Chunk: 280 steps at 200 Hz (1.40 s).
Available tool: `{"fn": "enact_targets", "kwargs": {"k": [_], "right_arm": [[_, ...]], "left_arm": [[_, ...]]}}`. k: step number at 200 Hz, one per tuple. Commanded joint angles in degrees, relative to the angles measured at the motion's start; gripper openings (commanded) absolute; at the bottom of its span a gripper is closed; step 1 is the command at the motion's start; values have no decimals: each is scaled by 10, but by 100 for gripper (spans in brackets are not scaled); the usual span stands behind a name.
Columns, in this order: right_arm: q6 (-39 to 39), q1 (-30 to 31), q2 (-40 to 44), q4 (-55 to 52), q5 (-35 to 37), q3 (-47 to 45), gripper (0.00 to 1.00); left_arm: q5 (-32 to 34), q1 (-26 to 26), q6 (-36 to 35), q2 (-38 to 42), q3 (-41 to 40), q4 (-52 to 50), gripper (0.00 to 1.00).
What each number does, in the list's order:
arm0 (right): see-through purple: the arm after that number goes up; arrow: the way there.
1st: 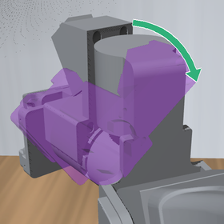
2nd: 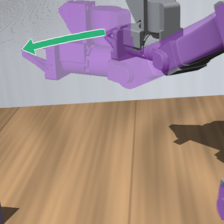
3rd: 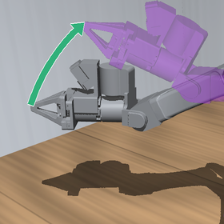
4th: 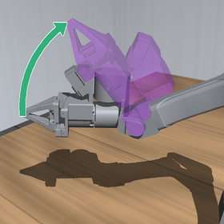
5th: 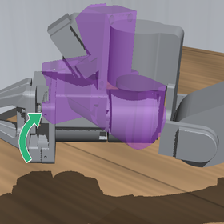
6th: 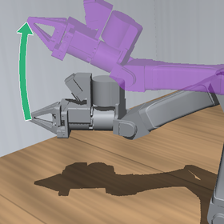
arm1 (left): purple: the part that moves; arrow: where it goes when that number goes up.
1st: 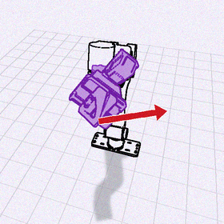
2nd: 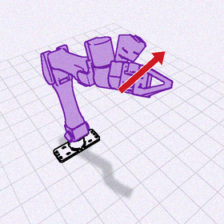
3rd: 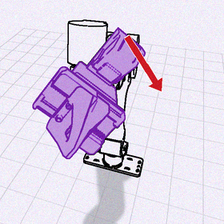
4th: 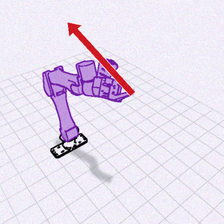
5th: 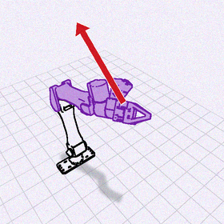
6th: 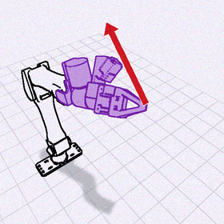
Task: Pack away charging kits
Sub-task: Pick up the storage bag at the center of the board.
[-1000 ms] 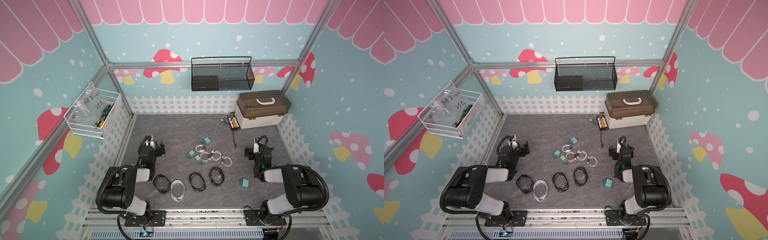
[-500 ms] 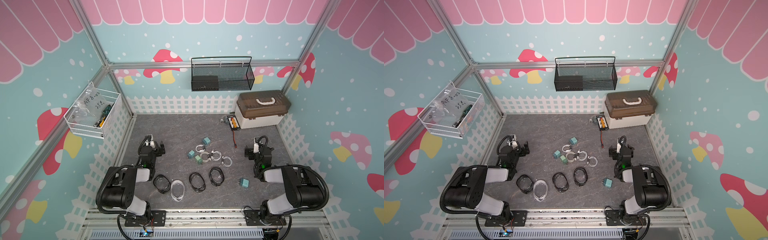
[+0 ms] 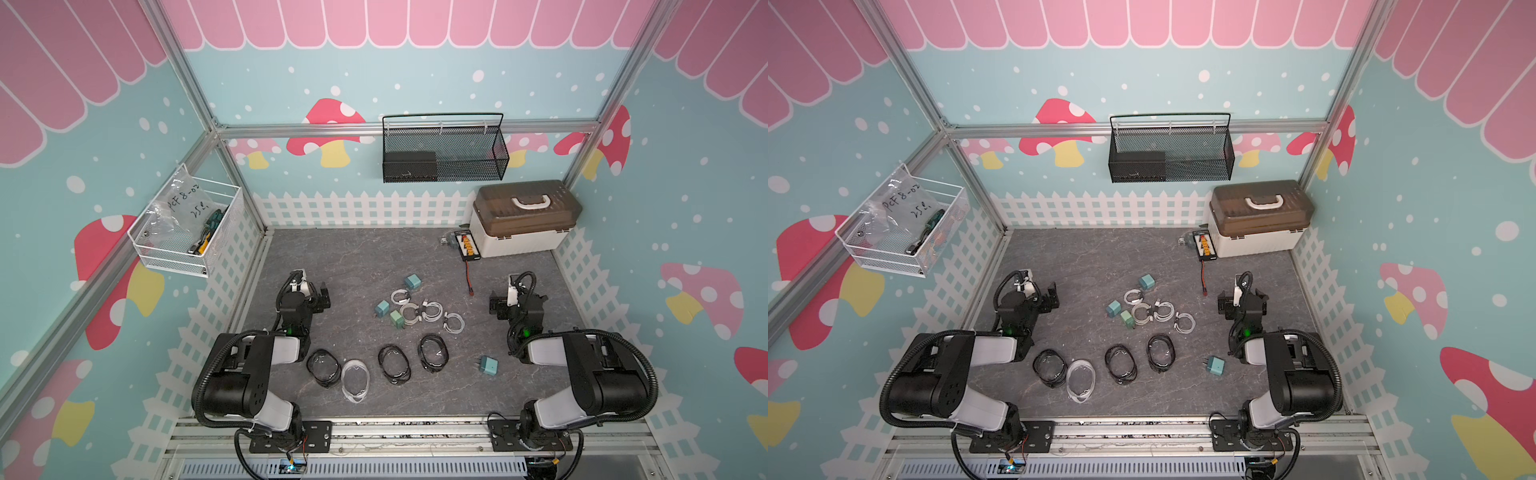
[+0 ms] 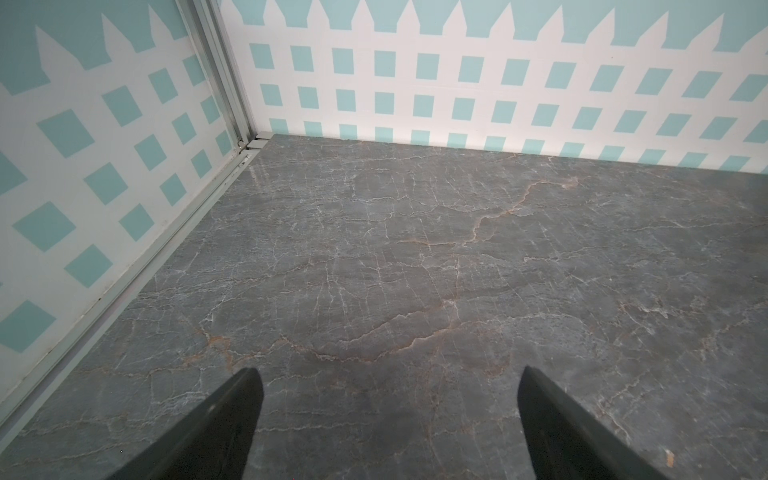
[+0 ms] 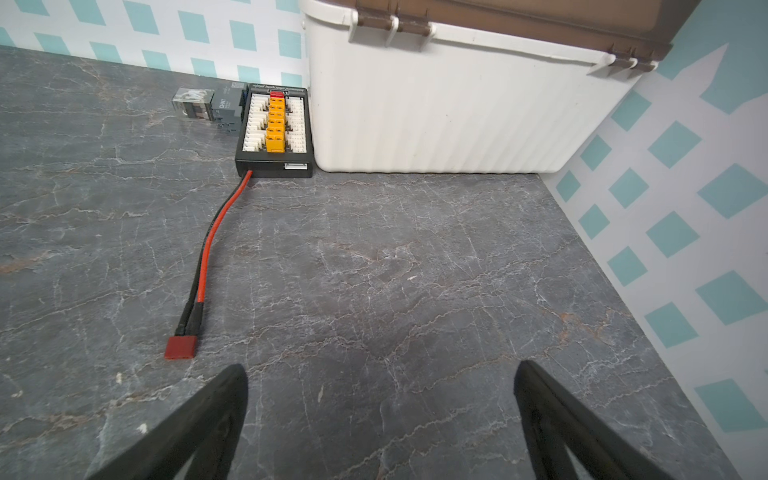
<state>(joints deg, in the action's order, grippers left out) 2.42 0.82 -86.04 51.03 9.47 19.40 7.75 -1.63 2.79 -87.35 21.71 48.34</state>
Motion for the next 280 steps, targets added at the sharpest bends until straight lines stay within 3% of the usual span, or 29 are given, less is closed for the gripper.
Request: {"fn": "enact_targets", "kwargs": {"k": [1, 29, 47, 64, 82, 93, 117, 139, 159, 185, 208, 235, 262, 280], "right_arm": [[18, 2, 59, 24, 56, -27, 99], [34, 4, 155, 30, 96, -80, 99], [88, 3, 239, -64, 94, -69, 99], [168, 3, 316, -126, 61, -67, 99], [263, 3, 390, -230, 14, -31, 99], [245, 2, 433, -331, -66, 6, 99], [258, 2, 491, -284, -208, -17, 98], [324, 2, 542, -303, -206, -38, 99], [321, 2, 518, -337, -254, -3, 99], [459, 2, 479, -535, -93, 70, 99], [394, 2, 468, -509, -183, 87, 99], [382, 2, 454, -520, -200, 109, 99], [366, 3, 377, -543, -274, 145, 99], [361, 8, 341, -567, -251, 148, 99]], "left_arm": [[33, -5, 0, 15, 0, 18, 99], [102, -27, 1, 127, -22, -31, 99], [120, -29, 47, 203, -1, -128, 99], [68, -28, 94, 265, 24, -215, 99], [52, -27, 211, 312, 64, -339, 99], [-12, -27, 214, 330, 85, -407, 99], [-36, -12, 298, 357, 70, -437, 99], [-137, 25, 356, 361, 64, -435, 99], [-194, 29, 373, 354, 91, -483, 99], [-213, 29, 393, 366, 123, -571, 99], [-179, 28, 433, 417, 125, -623, 99], [-145, 29, 425, 498, 102, -630, 99], [-214, 27, 409, 512, 114, -676, 100], [-237, -5, 422, 521, 123, -701, 99]]}}
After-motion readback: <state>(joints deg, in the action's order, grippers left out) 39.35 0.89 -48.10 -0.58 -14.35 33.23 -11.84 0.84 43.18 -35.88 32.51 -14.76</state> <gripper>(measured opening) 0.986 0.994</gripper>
